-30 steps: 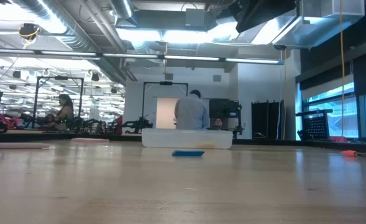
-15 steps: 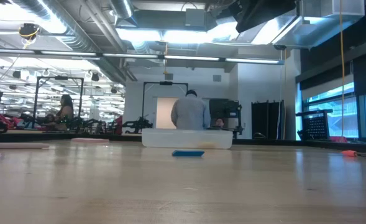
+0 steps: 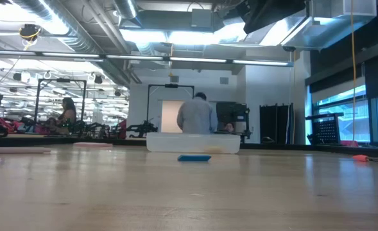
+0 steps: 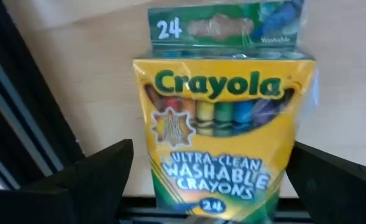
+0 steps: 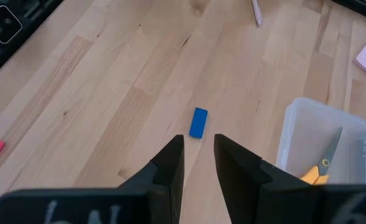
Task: Pack school essentials
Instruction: Put the crayon box into the black supply box
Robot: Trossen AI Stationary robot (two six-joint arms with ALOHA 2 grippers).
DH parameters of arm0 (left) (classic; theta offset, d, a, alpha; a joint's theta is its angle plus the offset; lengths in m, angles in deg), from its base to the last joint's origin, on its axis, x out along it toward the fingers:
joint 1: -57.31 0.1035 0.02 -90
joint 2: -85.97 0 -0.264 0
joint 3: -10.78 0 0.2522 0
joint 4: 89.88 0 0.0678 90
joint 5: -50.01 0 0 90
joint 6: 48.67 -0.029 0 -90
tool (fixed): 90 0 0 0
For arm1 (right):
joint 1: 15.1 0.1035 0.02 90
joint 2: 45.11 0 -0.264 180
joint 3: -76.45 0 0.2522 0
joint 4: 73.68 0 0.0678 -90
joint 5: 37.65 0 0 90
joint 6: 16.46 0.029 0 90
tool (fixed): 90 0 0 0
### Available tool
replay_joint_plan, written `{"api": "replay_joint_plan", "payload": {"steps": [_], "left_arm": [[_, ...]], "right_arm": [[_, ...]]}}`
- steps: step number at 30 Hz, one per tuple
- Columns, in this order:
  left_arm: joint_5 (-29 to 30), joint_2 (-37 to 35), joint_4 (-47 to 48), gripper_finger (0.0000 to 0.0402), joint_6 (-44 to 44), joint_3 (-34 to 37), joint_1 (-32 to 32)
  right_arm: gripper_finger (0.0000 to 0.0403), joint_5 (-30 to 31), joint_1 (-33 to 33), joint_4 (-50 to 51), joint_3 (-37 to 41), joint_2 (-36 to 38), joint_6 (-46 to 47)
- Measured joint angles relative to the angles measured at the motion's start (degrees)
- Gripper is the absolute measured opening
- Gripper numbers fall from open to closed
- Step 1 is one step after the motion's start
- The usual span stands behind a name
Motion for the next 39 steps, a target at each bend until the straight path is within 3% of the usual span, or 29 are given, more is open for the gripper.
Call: {"api": "replay_joint_plan", "payload": {"steps": [22, 29, 39], "left_arm": [[3.55, 0.00, 1.20, 0.0397, -1.51, 0.98, -0.44], [3.21, -0.50, -4.88, 0.0397, -0.65, 5.93, -0.42], [3.77, -0.39, -5.21, 0.0392, -1.80, 6.17, -0.55]], "right_arm": [[0.0091, 0.00, 0.00, 0.02, 0.00, 0.00, 0.00], [0.0091, -0.01, 0.01, 0.02, 0.00, 0.00, 0.00], [0.0091, 0.00, 0.01, 0.00, 0.00, 0.00, -0.02]]}}
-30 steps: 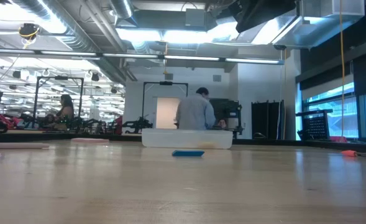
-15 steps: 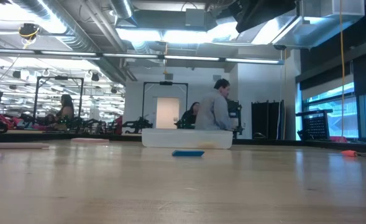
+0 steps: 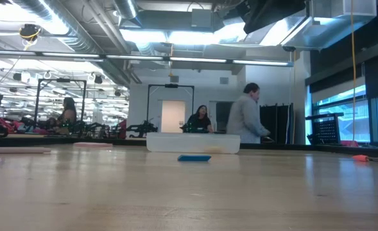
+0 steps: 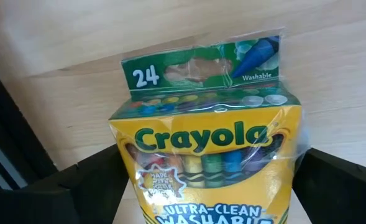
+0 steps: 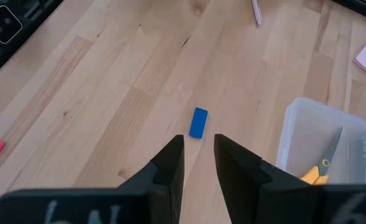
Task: Pack school essentials
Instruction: Put the crayon box into the black supply box
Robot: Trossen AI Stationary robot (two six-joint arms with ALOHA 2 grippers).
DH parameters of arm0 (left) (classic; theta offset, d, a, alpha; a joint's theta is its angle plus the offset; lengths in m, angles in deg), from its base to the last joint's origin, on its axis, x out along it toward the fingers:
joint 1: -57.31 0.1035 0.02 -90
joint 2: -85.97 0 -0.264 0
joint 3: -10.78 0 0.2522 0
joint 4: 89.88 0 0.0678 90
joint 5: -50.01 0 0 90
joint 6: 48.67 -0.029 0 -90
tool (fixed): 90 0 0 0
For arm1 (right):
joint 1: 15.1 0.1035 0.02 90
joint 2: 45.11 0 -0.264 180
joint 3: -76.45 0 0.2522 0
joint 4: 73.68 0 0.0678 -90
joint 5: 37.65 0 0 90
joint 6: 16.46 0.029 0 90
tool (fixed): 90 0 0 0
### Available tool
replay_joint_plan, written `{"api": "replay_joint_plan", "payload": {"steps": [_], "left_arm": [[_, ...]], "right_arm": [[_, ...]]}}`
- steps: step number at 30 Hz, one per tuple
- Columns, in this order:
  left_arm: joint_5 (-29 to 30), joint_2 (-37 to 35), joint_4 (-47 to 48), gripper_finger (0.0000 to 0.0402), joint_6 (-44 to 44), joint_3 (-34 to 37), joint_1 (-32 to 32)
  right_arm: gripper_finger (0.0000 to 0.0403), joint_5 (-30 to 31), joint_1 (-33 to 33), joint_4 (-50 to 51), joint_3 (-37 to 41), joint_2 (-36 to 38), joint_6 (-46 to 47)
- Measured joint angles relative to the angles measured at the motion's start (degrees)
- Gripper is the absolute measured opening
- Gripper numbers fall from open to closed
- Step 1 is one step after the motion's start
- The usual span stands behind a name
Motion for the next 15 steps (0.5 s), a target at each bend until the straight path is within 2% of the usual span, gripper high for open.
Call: {"api": "replay_joint_plan", "payload": {"steps": [15], "left_arm": [[-1.18, 0.23, -0.07, 0.0298, -3.03, 0.04, 0.28]], "right_arm": [[0.0091, 0.00, 0.02, 0.02, 0.00, 0.00, 0.01]]}}
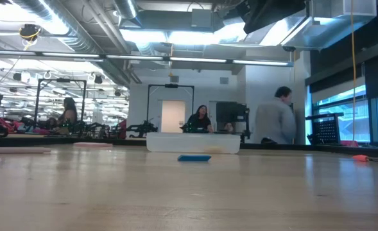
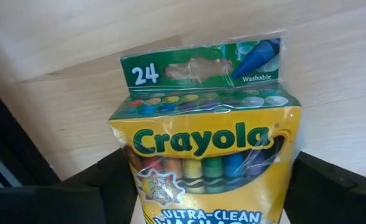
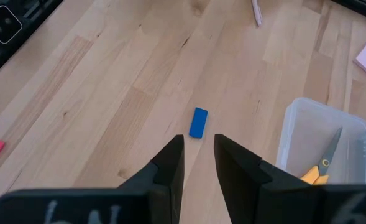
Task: Pack school essentials
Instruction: Put the crayon box into the black supply box
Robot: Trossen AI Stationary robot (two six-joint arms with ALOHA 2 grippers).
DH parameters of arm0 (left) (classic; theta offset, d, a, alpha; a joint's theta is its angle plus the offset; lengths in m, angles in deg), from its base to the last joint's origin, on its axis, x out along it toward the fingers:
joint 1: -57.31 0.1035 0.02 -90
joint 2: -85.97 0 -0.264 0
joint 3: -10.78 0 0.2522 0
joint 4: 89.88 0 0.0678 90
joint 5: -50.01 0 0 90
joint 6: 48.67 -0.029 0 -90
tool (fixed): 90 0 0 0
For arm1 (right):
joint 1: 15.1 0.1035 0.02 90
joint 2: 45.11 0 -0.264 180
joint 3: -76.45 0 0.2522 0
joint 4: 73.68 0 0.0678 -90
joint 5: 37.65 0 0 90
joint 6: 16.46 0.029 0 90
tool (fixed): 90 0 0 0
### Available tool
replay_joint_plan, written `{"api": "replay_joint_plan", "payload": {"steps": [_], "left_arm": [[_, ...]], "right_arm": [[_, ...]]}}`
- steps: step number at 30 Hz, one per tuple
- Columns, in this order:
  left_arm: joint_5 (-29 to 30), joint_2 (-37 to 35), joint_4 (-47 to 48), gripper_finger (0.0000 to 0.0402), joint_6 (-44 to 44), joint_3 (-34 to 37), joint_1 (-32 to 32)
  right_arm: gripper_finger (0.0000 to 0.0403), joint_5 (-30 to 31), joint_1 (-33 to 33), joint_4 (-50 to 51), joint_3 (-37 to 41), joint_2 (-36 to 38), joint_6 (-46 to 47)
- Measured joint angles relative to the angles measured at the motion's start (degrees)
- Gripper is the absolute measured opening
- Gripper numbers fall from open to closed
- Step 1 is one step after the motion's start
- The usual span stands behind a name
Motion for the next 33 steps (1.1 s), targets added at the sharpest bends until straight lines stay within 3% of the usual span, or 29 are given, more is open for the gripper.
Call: {"api": "replay_joint_plan", "payload": {"steps": [11, 18, 33], "left_arm": [[0.34, 0.32, 4.15, 0.0293, -6.34, -2.42, 2.20], [7.27, 0.41, 13.94, 0.0293, -12.02, -8.29, 5.08], [13.42, 0.13, 25.98, 0.0292, -30.23, -17.55, 16.60]], "right_arm": [[0.0091, 0.00, -0.02, -0.02, 0.00, 0.00, 0.00], [0.0091, 0.00, -0.01, -0.02, 0.00, 0.00, -0.01], [0.0091, 0.00, -0.01, -0.02, 0.00, 0.00, 0.00]]}}
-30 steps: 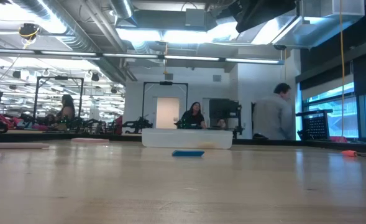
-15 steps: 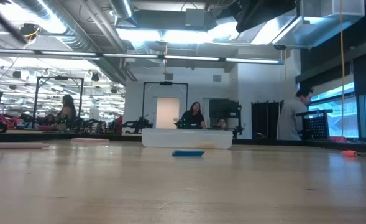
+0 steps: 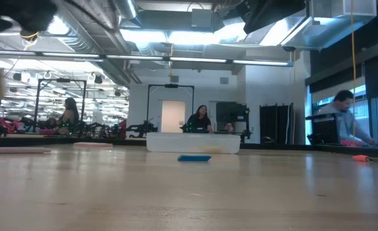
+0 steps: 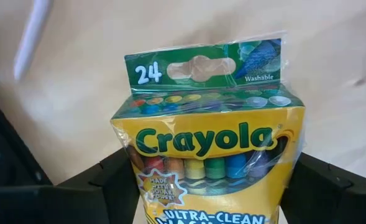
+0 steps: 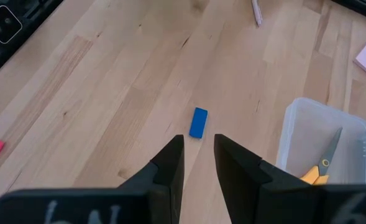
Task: Pack school essentials
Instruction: Put the crayon box into the black supply box
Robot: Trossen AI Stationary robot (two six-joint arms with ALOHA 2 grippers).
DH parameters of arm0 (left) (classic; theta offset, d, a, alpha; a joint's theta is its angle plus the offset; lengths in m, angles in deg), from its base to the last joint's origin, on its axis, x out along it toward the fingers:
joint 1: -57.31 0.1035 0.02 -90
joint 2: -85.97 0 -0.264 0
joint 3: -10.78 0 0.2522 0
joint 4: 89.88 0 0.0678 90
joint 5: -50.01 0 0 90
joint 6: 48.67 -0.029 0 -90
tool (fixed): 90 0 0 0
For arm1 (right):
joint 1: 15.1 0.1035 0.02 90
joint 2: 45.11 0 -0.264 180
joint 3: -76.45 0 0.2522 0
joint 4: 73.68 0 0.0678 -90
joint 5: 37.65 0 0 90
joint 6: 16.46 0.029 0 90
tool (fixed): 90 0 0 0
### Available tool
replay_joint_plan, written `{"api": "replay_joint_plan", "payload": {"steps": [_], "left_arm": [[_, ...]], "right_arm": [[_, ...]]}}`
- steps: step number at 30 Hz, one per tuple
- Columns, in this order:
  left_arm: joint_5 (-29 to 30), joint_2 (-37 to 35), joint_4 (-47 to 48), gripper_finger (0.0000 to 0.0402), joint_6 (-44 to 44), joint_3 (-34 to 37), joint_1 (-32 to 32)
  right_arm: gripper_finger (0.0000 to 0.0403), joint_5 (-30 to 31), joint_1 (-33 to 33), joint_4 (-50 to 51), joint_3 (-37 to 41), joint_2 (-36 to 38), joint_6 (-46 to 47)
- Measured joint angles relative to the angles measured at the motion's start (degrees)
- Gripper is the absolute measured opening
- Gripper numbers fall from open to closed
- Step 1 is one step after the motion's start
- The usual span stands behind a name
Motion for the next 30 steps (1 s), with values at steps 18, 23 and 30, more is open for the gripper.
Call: {"api": "replay_joint_plan", "payload": {"steps": [18, 23, 30], "left_arm": [[13.16, -11.74, -2.14, 0.0292, -27.52, -0.94, 17.17], [13.78, -12.30, -2.58, 0.0291, -34.94, -0.98, 23.03], [13.79, -12.29, -6.51, 0.0291, -48.74, -0.98, 31.82]], "right_arm": [[0.0091, 0.00, 0.00, 0.00, -0.02, 0.00, 0.01], [0.0091, 0.00, 0.00, -0.02, -0.02, 0.00, -0.01], [0.0091, 0.00, 0.00, -0.02, -0.02, 0.00, 0.01]]}}
